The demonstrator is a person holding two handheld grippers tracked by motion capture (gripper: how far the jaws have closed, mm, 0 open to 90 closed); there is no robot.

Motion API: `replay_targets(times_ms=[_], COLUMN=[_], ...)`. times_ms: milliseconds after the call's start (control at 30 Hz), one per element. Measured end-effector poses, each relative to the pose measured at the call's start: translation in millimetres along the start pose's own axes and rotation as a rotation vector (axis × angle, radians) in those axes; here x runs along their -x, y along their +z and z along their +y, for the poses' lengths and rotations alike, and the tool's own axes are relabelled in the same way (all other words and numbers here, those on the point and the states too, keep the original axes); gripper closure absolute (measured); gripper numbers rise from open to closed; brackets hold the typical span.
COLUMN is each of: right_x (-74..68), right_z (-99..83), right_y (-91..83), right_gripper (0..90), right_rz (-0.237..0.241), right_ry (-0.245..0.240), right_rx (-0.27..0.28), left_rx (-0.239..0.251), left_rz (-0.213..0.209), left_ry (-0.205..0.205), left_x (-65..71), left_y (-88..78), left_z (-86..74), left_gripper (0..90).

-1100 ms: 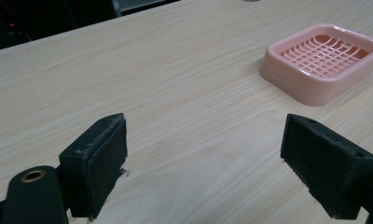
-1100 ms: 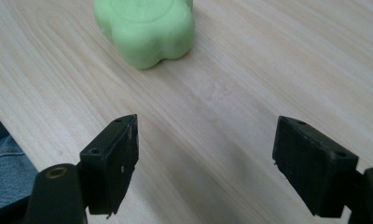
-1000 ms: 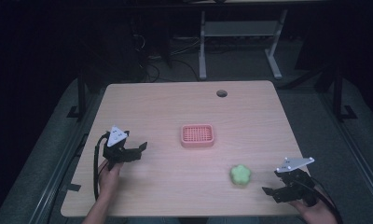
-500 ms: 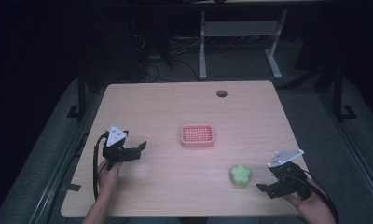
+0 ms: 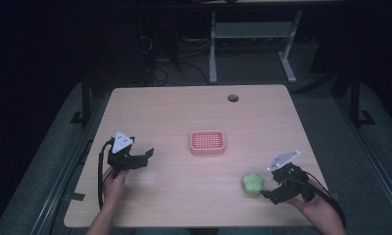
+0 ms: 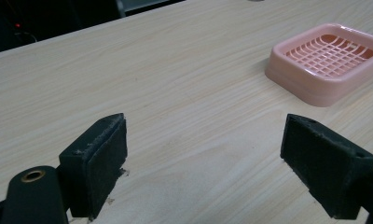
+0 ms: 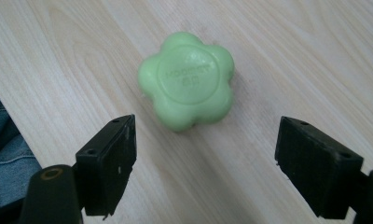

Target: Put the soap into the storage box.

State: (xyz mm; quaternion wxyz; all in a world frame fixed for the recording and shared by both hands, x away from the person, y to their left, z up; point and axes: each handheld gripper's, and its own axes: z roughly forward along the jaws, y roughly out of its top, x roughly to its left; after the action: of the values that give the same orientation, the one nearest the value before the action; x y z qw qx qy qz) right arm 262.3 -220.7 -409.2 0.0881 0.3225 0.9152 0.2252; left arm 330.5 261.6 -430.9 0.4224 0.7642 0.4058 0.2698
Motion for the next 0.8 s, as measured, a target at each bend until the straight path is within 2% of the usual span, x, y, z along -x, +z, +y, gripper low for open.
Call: replay_targets(times_ms=[333, 433, 533, 600, 800], right_x=[-6.4, -6.8, -7.1, -6.3, -6.7], right_z=[13.1, 16.2, 18.9, 20.3, 25.6], right_y=[11.1, 13.3, 15.2, 16.6, 21.4], right_gripper=[20.6, 20.6, 20.4, 20.3, 19.8], right_rz=[0.013, 0.018, 0.015, 0.002, 0.018], right_ry=[-0.026, -0.032, -0.031, -0.047, -0.044], right_rx=[-0.038, -0.044, -0.056, -0.057, -0.072], left_rx=[-0.003, 0.007, 0.006, 0.003, 0.003], left_rz=[0.005, 0.006, 0.005, 0.007, 0.012], left_ry=[0.004, -0.011, -0.011, -0.001, -0.013], left_x=[0.1, 0.0, 0.1, 0.5, -1.5], left_y=[0.2, -0.2, -0.2, -0.5, -1.1], left_z=[0.1, 0.0, 0.0, 0.3, 0.0], left_gripper=[14.3, 14.3, 14.3, 14.3, 14.3])
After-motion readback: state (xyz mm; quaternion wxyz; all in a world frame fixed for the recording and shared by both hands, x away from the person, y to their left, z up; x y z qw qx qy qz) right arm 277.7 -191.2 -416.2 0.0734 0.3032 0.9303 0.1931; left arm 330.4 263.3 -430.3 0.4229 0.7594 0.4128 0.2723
